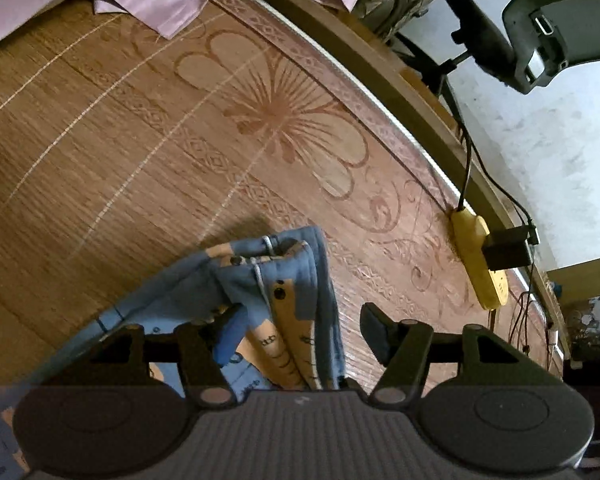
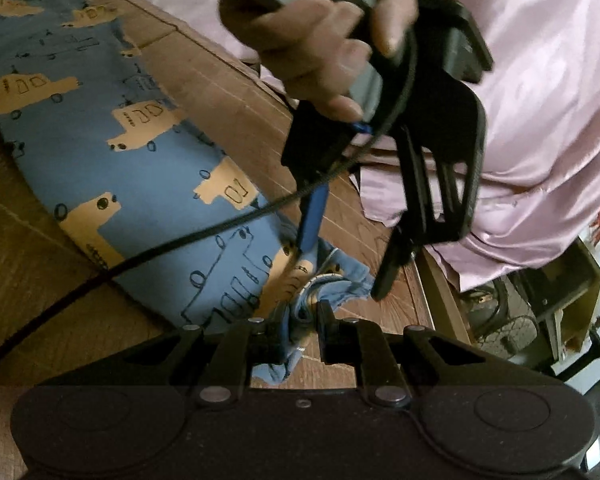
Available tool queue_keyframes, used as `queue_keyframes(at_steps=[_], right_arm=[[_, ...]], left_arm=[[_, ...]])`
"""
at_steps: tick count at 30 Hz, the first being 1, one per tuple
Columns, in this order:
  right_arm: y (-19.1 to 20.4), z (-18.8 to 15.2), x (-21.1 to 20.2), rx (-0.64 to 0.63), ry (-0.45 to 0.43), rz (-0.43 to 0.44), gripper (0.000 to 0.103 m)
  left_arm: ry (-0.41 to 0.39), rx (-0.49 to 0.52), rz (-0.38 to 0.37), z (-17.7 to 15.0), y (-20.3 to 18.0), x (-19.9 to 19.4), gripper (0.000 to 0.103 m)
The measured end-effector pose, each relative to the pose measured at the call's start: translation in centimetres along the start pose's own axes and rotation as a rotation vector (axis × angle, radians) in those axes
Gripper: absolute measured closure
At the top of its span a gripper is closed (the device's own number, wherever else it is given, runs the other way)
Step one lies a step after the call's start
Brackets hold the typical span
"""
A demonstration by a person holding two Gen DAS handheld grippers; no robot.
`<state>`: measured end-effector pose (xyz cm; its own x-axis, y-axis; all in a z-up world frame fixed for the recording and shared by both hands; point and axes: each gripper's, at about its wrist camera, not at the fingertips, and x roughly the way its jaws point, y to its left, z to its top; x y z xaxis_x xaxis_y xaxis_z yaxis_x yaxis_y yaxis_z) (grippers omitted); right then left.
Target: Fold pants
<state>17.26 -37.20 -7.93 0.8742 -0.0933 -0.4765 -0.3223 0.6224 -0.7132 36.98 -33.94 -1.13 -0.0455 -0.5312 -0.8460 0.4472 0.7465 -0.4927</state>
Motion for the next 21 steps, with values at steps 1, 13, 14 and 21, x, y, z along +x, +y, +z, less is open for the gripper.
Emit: queue_keyframes(at_steps=[1, 13, 14, 21], right_arm=[[0.1, 0.0, 0.0, -0.006, -0.004, -0.002, 0.089], [0.6, 0.0, -0.5, -0.026, -0.012, -0.002, 0.089], [0.7, 0.1, -0.6, -0.031, -0.014, -0.003, 0.089], [1.3, 0.0, -1.1, -0.058, -0.020, 0.006, 0.089]], left_arm=[[0.005, 0.007, 0.011, 0.0, -0.2, 0.0, 0.035], [0.040, 0.139, 0.131, 0.8, -4.4, -0.8, 0.036], [0.044, 0.141, 0.135, 0.8, -4.5, -0.6, 0.036], [0.066, 0.170, 0.160, 0.7, -5.0, 0.9, 0.080]])
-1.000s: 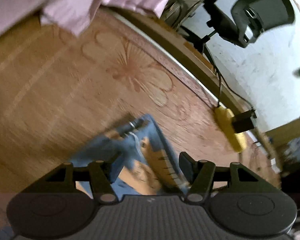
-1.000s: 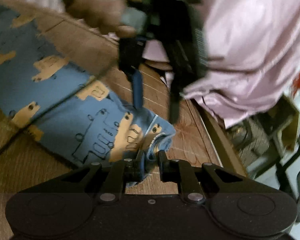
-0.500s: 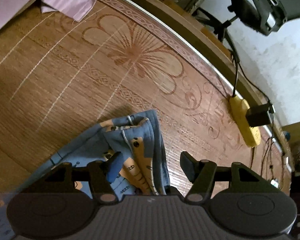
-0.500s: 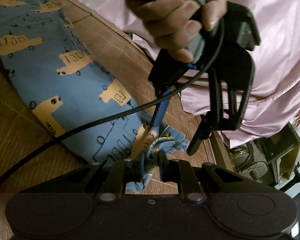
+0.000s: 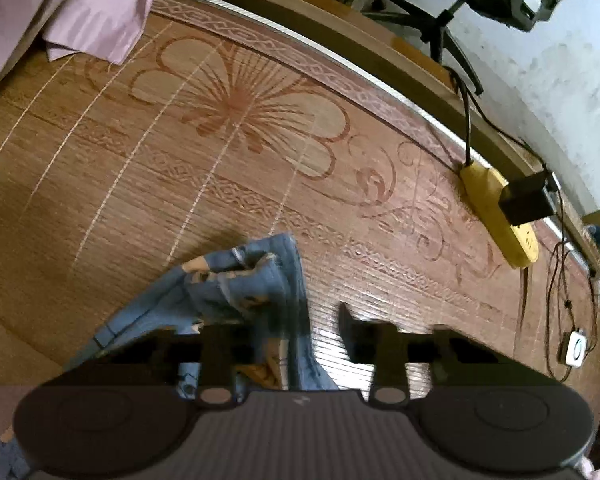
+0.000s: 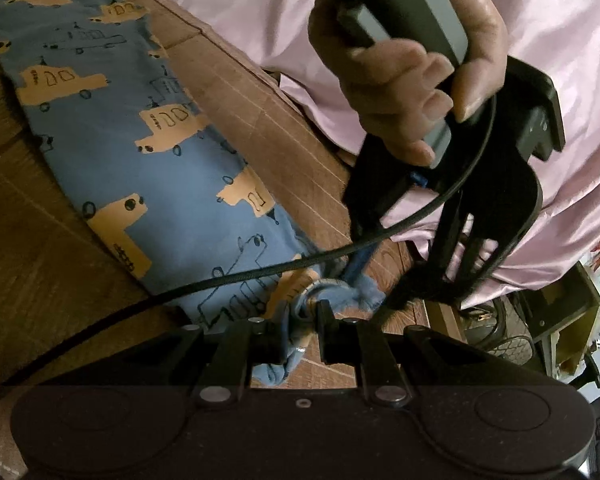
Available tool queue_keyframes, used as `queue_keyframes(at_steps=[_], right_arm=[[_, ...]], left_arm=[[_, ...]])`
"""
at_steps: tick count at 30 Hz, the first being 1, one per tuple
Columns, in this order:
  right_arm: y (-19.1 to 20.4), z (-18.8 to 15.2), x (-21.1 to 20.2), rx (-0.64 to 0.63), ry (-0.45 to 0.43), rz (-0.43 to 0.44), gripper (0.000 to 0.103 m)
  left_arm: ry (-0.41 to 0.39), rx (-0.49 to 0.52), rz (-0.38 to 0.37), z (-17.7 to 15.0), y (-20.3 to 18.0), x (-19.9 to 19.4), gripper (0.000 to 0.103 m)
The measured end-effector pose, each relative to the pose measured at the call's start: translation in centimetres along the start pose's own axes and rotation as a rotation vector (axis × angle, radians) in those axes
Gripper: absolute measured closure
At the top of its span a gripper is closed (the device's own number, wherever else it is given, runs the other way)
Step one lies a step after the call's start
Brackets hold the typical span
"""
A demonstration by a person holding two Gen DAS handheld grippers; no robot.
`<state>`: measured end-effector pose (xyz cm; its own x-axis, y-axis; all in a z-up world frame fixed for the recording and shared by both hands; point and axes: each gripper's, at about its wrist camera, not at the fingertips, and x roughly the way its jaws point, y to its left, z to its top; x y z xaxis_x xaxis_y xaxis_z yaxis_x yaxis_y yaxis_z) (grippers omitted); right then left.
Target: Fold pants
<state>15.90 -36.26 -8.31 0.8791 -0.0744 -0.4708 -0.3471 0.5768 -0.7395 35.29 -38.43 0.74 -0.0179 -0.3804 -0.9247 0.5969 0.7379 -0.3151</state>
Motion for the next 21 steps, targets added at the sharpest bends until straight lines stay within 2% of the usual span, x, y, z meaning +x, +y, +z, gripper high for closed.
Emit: queue_keyframes(at_steps=[2, 5, 12, 17, 21], right_arm=[[0.0, 0.0, -0.1, -0.001, -0.001, 0.000, 0.089], [-0.3, -0.1, -0.1, 0.003, 0.001, -0.001, 0.089], [-2.5, 0.5, -1.0, 0.126, -0.002, -0.050, 0.089], [-3.7, 3.0, -3.5, 0.197, -0.071, -0.070, 0.089], [-3.9, 5.4, -5.5, 0.279, -0.137, -0.029, 0.089]], left_arm=[[-0.007, 0.007, 0.007, -0.1, 0.1, 0.0, 0.091], [-0.033, 0.001, -0.005, -0.5, 0.6, -0.4, 0.095], [-0.153, -0.086, -0.122, -2.0, 2.4, -3.3, 0.096], [-0.233, -0.132, -0.209, -3.8, 3.9, -6.9, 0.096], [-0.280, -0.159, -0.259, -6.3, 6.0, -10.1, 0.096]])
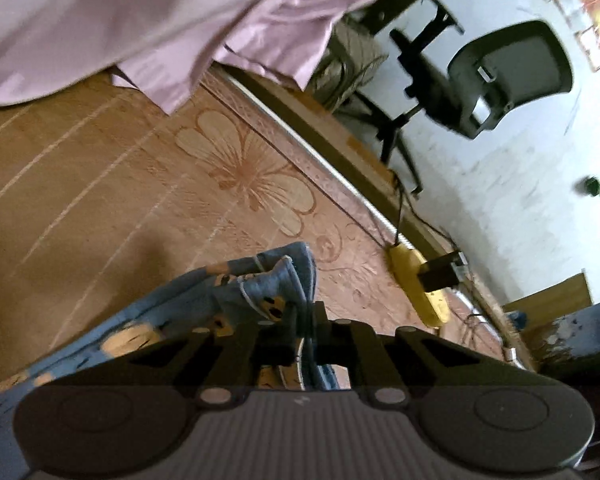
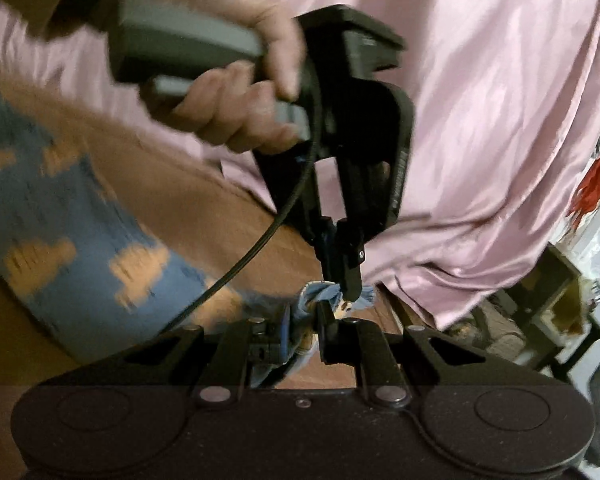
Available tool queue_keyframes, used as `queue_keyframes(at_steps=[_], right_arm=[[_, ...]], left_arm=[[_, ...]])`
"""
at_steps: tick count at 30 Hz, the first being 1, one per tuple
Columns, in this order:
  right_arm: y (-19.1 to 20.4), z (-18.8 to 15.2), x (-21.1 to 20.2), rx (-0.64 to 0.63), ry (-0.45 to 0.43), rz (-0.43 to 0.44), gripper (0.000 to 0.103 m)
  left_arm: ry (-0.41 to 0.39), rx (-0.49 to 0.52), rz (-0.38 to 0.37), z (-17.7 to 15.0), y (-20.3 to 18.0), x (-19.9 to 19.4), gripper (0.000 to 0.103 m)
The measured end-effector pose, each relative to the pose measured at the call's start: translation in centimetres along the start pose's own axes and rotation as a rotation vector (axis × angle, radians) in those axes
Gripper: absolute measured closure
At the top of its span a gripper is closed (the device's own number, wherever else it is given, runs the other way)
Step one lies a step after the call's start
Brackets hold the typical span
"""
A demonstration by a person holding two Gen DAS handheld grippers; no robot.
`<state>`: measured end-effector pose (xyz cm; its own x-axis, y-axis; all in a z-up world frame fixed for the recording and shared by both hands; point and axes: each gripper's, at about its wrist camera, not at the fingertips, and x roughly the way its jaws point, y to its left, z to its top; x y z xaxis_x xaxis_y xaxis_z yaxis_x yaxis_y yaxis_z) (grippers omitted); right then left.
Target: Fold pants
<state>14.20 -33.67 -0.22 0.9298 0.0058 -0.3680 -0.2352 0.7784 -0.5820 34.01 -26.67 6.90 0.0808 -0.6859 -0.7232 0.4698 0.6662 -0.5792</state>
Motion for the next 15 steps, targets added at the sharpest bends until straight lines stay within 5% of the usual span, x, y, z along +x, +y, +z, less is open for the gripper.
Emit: queue_keyframes(at_steps=[7, 15], right_arm=[[4.2, 3.6, -1.8, 0.048, -0.051, 0.168, 0.092], [9.6, 3.7, -0.9, 0.083, 0.001, 0.309, 0.095]], left_arm=[[-0.066, -0.034, 0.031, -4.5, 4.7, -6.6, 0.096], [-0.120, -0.184, 0.059, -10.7, 11.8, -8.3, 0.096]])
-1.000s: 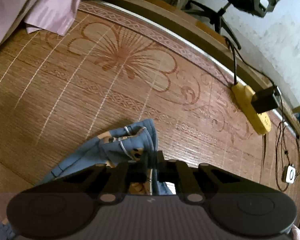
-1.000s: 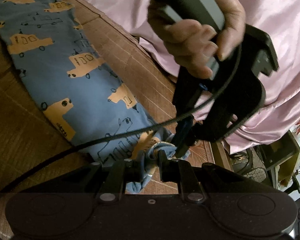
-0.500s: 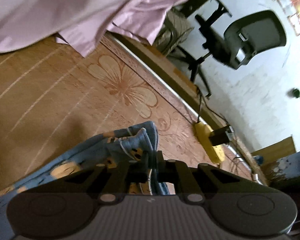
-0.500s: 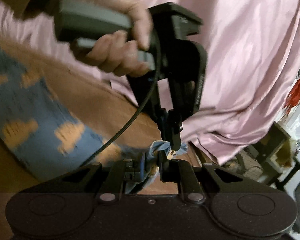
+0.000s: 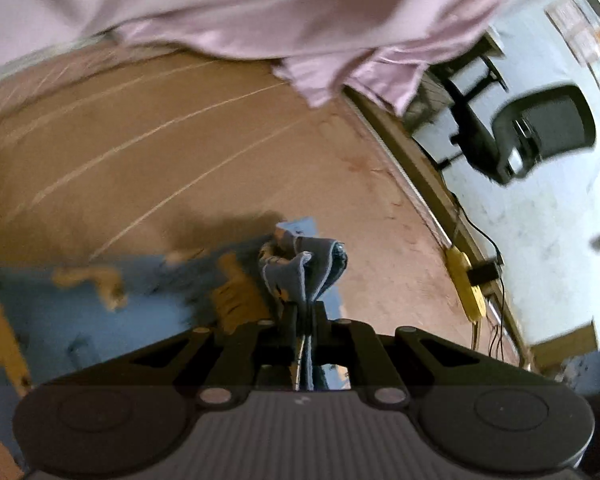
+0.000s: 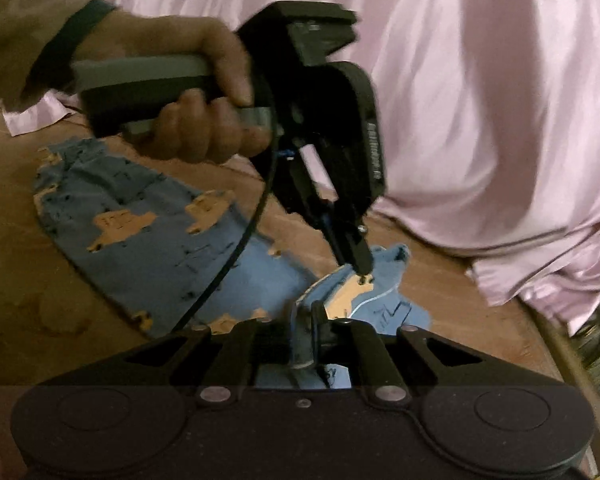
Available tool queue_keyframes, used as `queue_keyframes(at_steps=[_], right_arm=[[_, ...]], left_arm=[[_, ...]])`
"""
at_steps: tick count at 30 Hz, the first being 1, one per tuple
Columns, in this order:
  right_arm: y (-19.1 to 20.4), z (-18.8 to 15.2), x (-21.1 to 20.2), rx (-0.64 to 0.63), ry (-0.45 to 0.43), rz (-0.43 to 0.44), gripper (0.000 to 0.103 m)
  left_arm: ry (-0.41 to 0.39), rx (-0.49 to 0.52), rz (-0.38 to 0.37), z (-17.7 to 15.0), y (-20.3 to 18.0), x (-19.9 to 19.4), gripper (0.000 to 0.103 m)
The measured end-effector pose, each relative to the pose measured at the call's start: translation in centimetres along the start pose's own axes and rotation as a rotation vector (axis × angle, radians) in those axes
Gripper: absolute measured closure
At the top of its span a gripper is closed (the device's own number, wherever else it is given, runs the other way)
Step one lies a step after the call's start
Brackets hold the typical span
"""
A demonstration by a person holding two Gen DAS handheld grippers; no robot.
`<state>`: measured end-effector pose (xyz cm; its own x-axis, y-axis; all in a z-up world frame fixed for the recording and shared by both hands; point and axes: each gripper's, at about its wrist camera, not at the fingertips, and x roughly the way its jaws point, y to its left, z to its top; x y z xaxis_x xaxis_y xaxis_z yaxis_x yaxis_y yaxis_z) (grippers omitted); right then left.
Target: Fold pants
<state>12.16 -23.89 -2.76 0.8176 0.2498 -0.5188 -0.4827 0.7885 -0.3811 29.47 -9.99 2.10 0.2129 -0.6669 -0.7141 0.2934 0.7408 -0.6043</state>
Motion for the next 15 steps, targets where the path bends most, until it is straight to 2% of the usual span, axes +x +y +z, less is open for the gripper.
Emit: queue_keyframes(at_steps=[5, 8, 10, 11, 14, 15], right_arm=[[0.9, -0.6, 1.3, 0.002, 0.042, 0.044, 0.096], [1.4, -1.0, 2.0, 0.004, 0.071, 0.059, 0.095], [1.5, -1.3, 2.4, 0.014, 0.097, 0.073, 0.090], [1.5, -1.4, 2.5, 0.027, 0.105, 0.081, 0.084], [1.6, -1.7, 3.1, 0.035, 0.120, 0.089, 0.081], [1.7, -1.7, 3.3, 0.032, 0.121, 0.091, 0.076]], left_arm=[[-0.002, -0.128, 0.007, -1.9, 4.8, 0.8, 0.096], [-0.009, -0.200, -0.021, -2.4, 6.8, 1.3, 0.096], [-0.011, -0.226, -0.037, -2.6, 7.5, 1.6, 0.096], [-0.012, -0.230, -0.043, -2.5, 7.6, 1.7, 0.096], [-0.007, -0.245, -0.047, -2.5, 7.6, 1.8, 0.096], [-0.002, -0.259, -0.048, -2.5, 7.6, 1.8, 0.096]])
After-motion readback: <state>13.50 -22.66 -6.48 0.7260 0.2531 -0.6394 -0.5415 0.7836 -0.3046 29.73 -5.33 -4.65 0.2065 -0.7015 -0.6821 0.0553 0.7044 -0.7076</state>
